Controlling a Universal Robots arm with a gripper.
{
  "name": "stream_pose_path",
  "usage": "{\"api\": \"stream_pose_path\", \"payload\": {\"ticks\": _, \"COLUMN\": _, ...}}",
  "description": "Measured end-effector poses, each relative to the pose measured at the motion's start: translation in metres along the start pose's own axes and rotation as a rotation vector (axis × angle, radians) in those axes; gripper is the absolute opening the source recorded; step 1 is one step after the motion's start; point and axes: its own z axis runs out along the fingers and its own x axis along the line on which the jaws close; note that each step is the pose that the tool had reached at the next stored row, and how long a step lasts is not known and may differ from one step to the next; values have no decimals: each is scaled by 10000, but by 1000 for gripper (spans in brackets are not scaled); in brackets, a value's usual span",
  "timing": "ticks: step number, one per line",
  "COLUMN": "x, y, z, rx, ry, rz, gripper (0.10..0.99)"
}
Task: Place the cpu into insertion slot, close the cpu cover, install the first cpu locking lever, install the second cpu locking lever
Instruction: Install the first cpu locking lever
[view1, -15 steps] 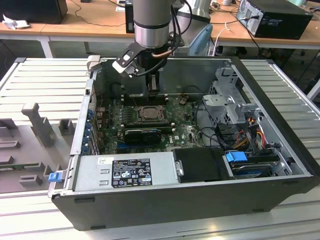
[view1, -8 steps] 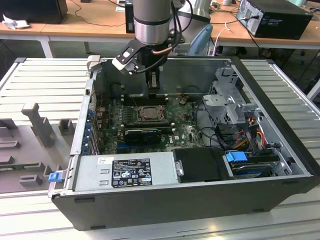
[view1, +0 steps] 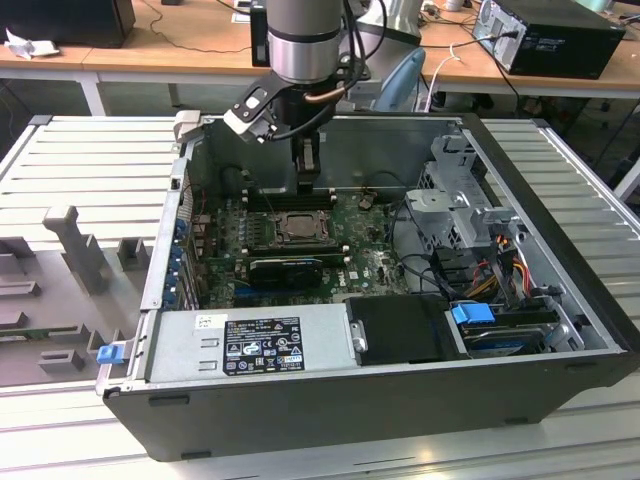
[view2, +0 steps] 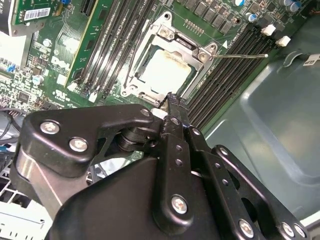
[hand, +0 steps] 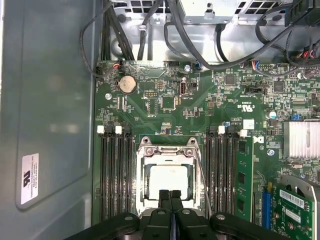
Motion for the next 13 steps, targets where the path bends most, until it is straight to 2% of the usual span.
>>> {"api": "stream_pose_path", "payload": {"ticks": 5, "x": 1, "y": 2, "z": -28, "rx": 1, "ry": 9, "rz": -121, "gripper": 106}}
{"api": "stream_pose_path", "payload": {"ticks": 6, "x": 1, "y": 2, "z": -29, "rx": 6, "ry": 12, "rz": -309, "gripper": 106}}
{"api": "stream_pose_path", "payload": {"ticks": 7, "x": 1, "y": 2, "z": -29, "rx": 17, "ry": -12, "rz": -720, "gripper": 106}}
{"api": "stream_pose_path", "payload": {"ticks": 9, "x": 1, "y": 1, "z": -29, "rx": 38, "ry": -95, "rz": -1405, "gripper": 106}}
{"api": "stream_pose_path", "payload": {"ticks": 13, "x": 0, "y": 1, "z": -30, "rx": 55, "ry": -182, "rz": -1925, "gripper": 106}}
